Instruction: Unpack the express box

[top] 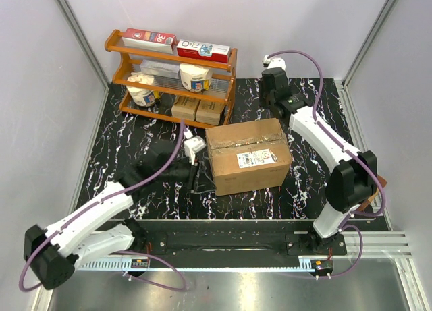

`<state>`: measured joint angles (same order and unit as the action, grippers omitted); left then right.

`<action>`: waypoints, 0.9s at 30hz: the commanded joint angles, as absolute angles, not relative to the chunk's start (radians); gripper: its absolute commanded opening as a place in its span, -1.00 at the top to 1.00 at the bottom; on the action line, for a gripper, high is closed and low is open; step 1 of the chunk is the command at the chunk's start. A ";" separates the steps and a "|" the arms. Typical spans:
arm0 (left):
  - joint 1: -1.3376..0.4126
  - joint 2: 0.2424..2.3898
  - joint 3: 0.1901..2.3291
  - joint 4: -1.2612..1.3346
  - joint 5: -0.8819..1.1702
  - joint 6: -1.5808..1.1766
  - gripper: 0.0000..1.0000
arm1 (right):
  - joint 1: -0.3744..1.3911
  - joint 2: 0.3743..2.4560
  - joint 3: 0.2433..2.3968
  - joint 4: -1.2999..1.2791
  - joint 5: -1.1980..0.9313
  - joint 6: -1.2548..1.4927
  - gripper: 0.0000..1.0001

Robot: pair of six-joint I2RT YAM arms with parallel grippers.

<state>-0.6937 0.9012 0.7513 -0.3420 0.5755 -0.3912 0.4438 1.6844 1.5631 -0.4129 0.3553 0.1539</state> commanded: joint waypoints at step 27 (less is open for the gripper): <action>-0.799 1.273 0.963 -0.293 0.302 -0.371 0.24 | 0.419 1.266 1.272 -0.813 0.097 0.271 1.00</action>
